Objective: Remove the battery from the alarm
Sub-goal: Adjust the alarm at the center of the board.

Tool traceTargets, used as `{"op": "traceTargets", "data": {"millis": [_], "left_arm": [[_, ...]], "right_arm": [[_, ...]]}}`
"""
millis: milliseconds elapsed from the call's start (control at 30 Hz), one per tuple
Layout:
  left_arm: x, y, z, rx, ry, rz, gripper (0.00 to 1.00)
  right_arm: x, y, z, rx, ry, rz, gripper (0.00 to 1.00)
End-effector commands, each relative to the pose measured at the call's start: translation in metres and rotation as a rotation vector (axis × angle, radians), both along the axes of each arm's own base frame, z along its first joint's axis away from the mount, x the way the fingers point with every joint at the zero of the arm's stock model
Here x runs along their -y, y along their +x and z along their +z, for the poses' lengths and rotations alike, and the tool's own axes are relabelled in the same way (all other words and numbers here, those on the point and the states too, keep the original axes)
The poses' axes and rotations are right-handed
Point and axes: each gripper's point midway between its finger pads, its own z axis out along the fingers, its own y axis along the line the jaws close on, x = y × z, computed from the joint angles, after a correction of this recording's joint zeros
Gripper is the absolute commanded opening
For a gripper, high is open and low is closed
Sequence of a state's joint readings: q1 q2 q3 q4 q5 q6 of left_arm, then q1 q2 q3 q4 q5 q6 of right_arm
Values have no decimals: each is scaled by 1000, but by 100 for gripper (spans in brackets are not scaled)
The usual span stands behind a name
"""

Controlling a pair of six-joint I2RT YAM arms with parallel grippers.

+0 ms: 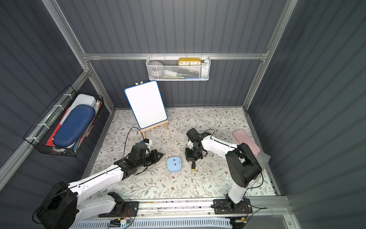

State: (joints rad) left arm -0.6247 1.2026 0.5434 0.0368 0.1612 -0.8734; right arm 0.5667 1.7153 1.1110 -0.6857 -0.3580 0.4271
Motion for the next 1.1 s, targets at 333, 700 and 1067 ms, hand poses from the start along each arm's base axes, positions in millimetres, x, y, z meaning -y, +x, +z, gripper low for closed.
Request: {"op": "traceTargets", "data": {"millis": [333, 700, 1067], "left_arm": [[14, -33, -17, -148, 97, -271, 35], [13, -47, -47, -259, 200, -276, 43], [17, -44, -66, -293, 255, -254, 40]], "right_arm": [[-33, 0, 32, 45, 188, 112, 31], [-48, -2, 29, 51, 210, 132, 32], [-52, -5, 16, 40, 179, 172, 31]]}}
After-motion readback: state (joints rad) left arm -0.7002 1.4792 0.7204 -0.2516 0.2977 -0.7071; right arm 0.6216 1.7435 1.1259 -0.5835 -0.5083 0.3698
